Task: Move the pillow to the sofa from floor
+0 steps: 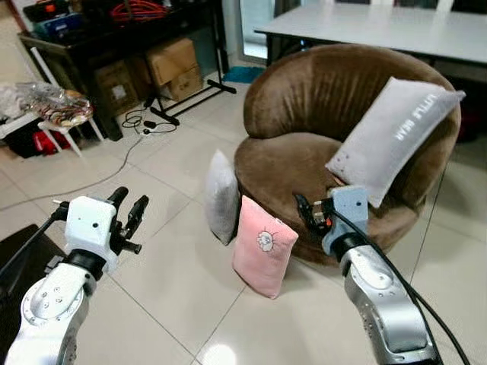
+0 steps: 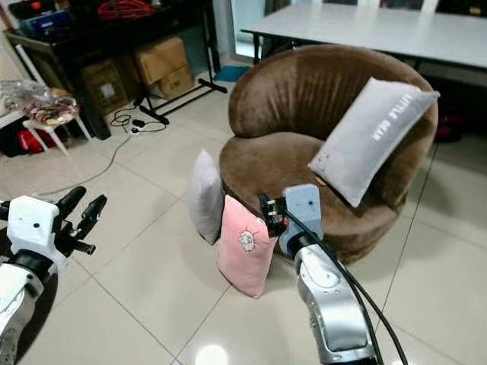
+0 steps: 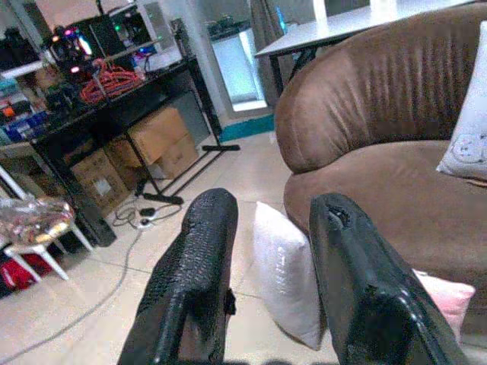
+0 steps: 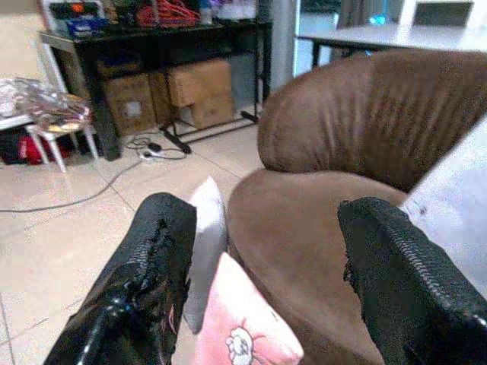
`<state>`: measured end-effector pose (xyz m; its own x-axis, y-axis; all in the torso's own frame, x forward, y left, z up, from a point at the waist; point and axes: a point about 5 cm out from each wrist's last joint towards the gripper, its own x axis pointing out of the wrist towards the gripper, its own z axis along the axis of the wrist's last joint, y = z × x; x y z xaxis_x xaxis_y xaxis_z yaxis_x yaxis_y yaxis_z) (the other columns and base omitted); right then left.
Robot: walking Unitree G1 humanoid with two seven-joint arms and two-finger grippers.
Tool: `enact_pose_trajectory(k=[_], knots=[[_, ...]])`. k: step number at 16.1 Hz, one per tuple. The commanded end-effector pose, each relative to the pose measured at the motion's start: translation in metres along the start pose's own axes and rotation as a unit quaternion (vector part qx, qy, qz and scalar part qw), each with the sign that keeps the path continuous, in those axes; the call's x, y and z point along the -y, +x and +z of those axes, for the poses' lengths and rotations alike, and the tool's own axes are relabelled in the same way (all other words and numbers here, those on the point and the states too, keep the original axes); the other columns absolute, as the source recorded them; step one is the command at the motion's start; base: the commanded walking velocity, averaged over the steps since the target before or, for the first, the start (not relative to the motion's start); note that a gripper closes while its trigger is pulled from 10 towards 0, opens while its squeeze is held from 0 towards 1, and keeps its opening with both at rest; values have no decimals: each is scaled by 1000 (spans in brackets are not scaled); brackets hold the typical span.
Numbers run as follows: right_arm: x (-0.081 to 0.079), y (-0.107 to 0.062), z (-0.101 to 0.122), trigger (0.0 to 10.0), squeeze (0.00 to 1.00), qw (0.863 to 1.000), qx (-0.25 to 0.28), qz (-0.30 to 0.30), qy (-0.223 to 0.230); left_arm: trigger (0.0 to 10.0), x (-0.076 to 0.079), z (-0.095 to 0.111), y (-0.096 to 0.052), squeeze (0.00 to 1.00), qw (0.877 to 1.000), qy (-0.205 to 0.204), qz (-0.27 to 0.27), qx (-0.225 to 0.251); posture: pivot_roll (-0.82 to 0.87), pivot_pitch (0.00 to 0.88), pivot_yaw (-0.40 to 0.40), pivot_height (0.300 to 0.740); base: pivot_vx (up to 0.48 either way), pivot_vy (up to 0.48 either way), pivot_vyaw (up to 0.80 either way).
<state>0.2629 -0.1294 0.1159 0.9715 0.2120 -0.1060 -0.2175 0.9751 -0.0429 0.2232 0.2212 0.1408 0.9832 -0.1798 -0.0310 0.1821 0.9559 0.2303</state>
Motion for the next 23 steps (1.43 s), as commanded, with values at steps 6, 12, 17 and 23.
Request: enact_pose_trajectory(k=[6, 12, 17, 23], knots=[[1, 0, 3, 10000, 0, 1000, -6, 4, 6, 10000, 3, 1, -4, 0, 1000, -8, -7, 3, -50, 0, 113, 740, 304, 0, 356], [-2, 3, 5, 10000, 0, 1000, -7, 19, -9, 10000, 5, 1, -4, 0, 1000, -8, -8, 2, -44, 0, 96, 740, 332, 0, 0], [-2, 5, 6, 10000, 0, 1000, -4, 22, -1, 10000, 8, 0, -2, 0, 1000, -7, -13, 4, -42, 0, 89, 740, 351, 0, 423], [4, 9, 8, 10000, 0, 1000, 5, -10, -20, 10000, 9, -1, -3, 0, 1000, -1, -14, 6, -37, 0, 75, 740, 352, 0, 0]])
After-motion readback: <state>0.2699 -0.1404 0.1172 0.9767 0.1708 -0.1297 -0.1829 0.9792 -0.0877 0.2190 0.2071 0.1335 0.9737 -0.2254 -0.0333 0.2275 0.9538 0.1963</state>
